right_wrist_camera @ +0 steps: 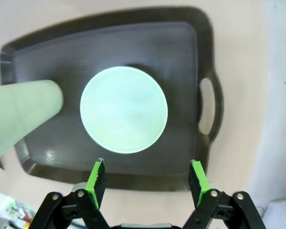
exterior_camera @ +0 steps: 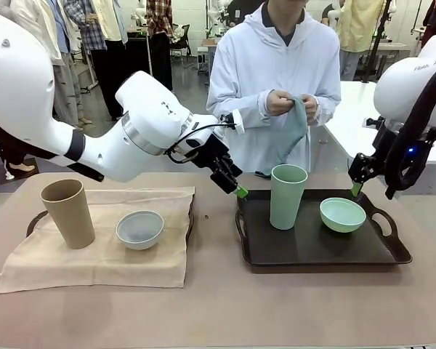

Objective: Set up a tray with a mat and arrange the tableware.
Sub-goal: Pick up the Picnic Bowl and Reusable plastic cup from the Handle tray in front of the human's position and hold them in the air.

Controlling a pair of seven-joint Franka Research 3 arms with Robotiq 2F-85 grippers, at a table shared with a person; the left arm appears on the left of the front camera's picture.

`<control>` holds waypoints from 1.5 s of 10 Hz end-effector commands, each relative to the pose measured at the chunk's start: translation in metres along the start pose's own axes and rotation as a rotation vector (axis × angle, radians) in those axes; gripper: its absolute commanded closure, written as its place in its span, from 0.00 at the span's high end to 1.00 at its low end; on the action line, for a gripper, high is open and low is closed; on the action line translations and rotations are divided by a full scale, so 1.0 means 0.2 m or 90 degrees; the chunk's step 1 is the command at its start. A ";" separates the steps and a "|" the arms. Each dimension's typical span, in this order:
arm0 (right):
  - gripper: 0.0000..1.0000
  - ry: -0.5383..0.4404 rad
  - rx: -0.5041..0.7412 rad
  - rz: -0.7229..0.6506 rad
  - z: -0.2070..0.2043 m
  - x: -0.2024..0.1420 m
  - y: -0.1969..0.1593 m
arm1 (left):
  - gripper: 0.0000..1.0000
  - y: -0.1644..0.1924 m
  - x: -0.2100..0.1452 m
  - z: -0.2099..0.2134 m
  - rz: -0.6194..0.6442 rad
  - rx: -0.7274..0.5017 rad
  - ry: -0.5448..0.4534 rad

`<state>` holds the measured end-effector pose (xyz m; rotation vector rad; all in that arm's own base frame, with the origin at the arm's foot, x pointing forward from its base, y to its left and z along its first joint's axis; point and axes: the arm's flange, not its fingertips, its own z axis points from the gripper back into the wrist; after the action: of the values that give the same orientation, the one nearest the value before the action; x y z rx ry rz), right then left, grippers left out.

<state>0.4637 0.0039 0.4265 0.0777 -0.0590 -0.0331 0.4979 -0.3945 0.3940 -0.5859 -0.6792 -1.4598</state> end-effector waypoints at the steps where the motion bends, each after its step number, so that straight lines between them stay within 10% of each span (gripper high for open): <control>1: 0.89 -0.007 -0.025 -0.021 -0.08 0.02 -0.01 | 1.00 0.01 -0.09 -0.12 -0.047 -0.009 -0.077; 15: 0.89 0.051 0.035 0.022 -0.35 0.13 0.00 | 1.00 0.09 -0.11 -0.56 -0.087 -0.067 -0.140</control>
<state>0.4873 0.0054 0.3611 0.0983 0.0280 -0.0010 0.5204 -0.4555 0.3047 -0.7870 -0.7939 -1.5439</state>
